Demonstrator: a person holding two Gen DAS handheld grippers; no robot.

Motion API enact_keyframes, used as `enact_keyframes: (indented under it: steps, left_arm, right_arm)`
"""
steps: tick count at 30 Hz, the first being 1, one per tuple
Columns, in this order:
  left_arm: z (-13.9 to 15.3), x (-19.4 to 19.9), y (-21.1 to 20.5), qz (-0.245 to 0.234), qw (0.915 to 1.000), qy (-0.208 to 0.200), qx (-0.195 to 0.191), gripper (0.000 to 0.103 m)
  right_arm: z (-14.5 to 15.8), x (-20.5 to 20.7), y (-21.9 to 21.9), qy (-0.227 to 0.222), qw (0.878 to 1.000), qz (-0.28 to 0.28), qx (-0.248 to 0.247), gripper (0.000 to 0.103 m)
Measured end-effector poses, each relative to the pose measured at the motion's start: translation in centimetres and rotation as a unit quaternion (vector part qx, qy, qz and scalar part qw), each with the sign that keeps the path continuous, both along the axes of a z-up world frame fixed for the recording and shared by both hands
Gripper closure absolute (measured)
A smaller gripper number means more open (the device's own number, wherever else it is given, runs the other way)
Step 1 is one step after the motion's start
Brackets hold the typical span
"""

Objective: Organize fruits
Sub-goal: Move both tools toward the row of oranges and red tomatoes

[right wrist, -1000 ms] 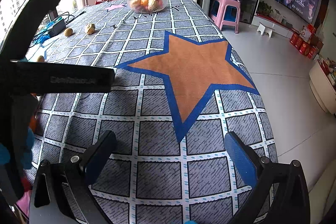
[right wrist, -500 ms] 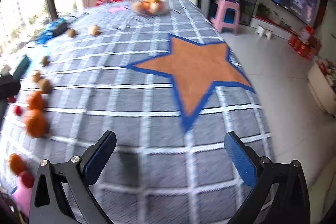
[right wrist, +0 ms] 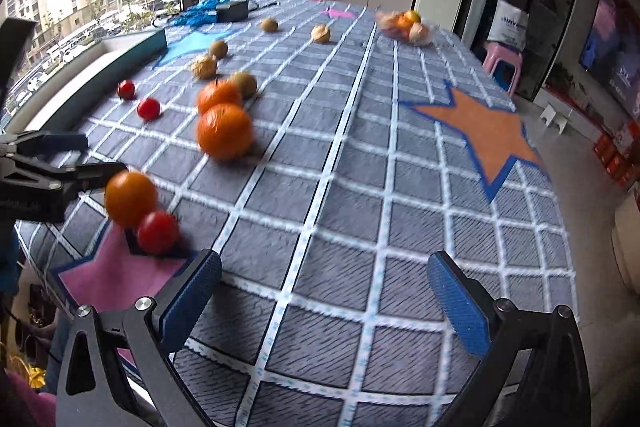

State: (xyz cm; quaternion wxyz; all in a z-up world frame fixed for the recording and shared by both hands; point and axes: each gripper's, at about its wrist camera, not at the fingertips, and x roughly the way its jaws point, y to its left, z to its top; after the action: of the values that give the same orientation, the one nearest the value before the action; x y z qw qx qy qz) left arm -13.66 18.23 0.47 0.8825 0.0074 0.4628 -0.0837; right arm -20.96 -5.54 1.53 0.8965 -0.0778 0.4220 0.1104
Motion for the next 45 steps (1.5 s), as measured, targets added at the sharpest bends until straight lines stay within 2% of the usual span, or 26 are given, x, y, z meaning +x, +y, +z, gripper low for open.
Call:
enact_keyframes:
  steps: [2, 7, 12, 15, 20, 27, 31, 33, 35, 37, 41, 43, 45]
  left_arm:
    - [-0.2, 0.1, -0.4, 0.003, 0.9995, -0.004, 0.031, 0.000]
    - [-0.5, -0.6, -0.4, 0.002, 0.9992, -0.028, 0.030, 0.000]
    - [-0.1, -0.7, 0.0, -0.016, 0.9993, -0.014, 0.029, 0.000]
    - [0.9, -2.4, -0.5, -0.051, 0.9973, -0.043, 0.031, 0.000]
    - [2.0, -4.3, -3.8, -0.121, 0.9878, -0.082, 0.053, 0.000]
    - [1.9, -3.7, -7.0, -0.172, 0.9808, -0.076, 0.053, 0.000]
    - [1.4, -3.0, -7.8, -0.177, 0.9813, -0.064, 0.043, 0.007]
    - [1.0, -2.6, -7.9, -0.179, 0.9816, -0.054, 0.035, 0.015]
    - [0.4, -2.2, -8.1, -0.184, 0.9817, -0.039, 0.027, 0.034]
    - [0.3, -2.1, -8.0, -0.187, 0.9815, -0.037, 0.015, 0.039]
    - [0.5, -2.2, -7.8, -0.187, 0.9814, -0.041, 0.012, 0.055]
    - [0.5, -2.3, -7.5, -0.184, 0.9818, -0.044, 0.010, 0.061]
    - [0.6, -2.4, -7.0, -0.180, 0.9826, -0.044, 0.004, 0.061]
  right_arm:
    - [-0.3, 0.5, -1.0, 0.011, 0.999, -0.008, 0.029, 0.000]
    - [-0.4, 0.6, -0.9, 0.008, 1.000, -0.014, 0.024, 0.000]
    - [-0.3, -0.3, -1.4, -0.003, 0.999, -0.014, 0.029, 0.000]
    - [-0.2, -1.0, -1.8, -0.007, 0.999, -0.012, 0.035, 0.000]
    - [0.0, -1.8, -1.6, -0.010, 0.999, 0.002, 0.035, 0.000]
    - [0.3, -2.4, -1.7, -0.012, 0.999, 0.005, 0.044, 0.000]
    - [0.2, -2.4, -2.2, -0.009, 0.999, -0.001, 0.048, 0.000]
    - [0.3, -2.5, -2.4, -0.011, 0.999, -0.003, 0.048, 0.000]
    - [0.4, -2.5, -2.7, -0.012, 0.999, -0.005, 0.048, 0.000]
    - [0.4, -2.4, -2.9, -0.011, 0.999, -0.008, 0.050, 0.000]
    - [0.5, -2.4, -2.7, -0.011, 0.998, -0.005, 0.054, 0.000]
    - [0.6, -2.3, -2.3, -0.011, 0.999, 0.000, 0.052, 0.000]
    - [0.6, -2.1, -1.7, -0.011, 0.999, 0.007, 0.051, 0.000]
